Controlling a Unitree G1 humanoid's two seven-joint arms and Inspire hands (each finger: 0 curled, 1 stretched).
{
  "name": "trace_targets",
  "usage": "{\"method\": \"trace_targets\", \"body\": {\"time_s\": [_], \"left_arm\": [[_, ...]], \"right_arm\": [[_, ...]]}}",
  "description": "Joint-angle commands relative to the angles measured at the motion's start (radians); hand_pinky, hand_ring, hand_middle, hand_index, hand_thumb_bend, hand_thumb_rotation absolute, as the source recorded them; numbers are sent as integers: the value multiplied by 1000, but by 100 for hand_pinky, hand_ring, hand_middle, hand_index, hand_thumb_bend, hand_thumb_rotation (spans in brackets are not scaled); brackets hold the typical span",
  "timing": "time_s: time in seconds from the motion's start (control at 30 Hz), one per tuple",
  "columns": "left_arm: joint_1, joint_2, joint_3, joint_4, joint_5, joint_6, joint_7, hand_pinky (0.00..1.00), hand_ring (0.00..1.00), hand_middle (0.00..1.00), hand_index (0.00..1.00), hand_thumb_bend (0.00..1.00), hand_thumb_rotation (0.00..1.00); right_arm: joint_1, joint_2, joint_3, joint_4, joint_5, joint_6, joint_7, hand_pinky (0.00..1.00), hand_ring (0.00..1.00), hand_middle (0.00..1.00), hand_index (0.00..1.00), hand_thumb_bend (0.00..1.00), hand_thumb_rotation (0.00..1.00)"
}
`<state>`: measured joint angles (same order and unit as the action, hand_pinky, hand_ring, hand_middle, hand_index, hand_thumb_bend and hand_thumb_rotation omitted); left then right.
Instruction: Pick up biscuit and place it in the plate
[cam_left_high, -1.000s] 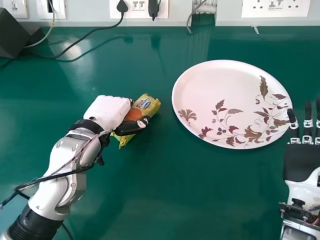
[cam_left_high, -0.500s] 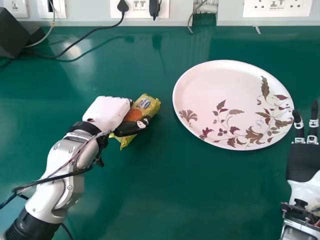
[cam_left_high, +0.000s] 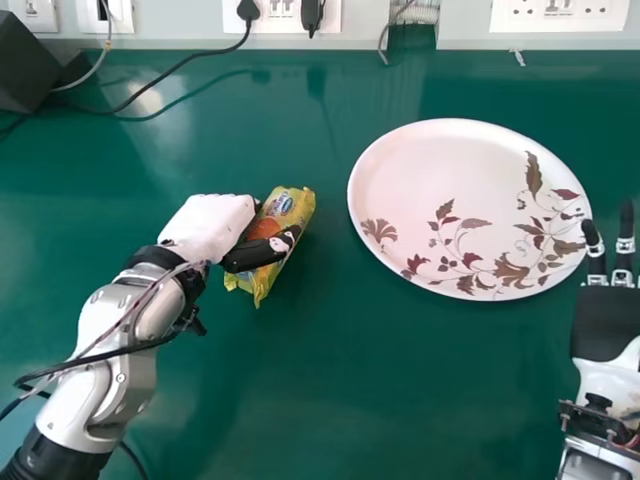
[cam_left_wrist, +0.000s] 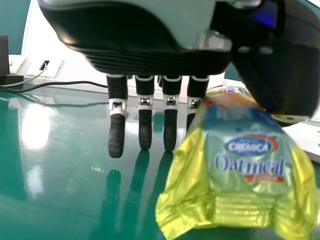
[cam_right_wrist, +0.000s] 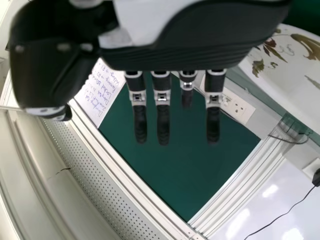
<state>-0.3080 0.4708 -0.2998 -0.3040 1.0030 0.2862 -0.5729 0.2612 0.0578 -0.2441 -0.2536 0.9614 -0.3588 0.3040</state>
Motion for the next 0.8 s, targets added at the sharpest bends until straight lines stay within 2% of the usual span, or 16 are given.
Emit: {"method": "trace_targets", "body": {"time_s": [0.0, 0.17, 0.47, 0.63, 0.77], "left_arm": [[41, 6, -20, 11, -41, -4, -64, 41, 43, 47, 49, 50, 0], [29, 16, -18, 7, -49, -14, -66, 40, 43, 47, 50, 50, 0], [29, 30, -8, -19, -72, -22, -61, 40, 43, 47, 50, 50, 0], [40, 33, 8, -57, -87, -21, -66, 41, 43, 47, 50, 50, 0], [45, 40, 17, -95, -95, -17, -71, 41, 43, 46, 50, 50, 0]], "right_arm": [[16, 88, -2, -8, -1, -13, -1, 49, 64, 67, 70, 72, 5], [17, 87, 3, -15, -3, -10, -6, 42, 57, 62, 68, 72, 4], [21, 88, 8, -21, -3, -10, -22, 35, 50, 58, 65, 72, 5], [29, 89, 13, -30, -12, -16, -27, 38, 54, 60, 64, 72, 6], [32, 82, 12, -24, -11, -19, -13, 37, 53, 59, 64, 72, 6]]}}
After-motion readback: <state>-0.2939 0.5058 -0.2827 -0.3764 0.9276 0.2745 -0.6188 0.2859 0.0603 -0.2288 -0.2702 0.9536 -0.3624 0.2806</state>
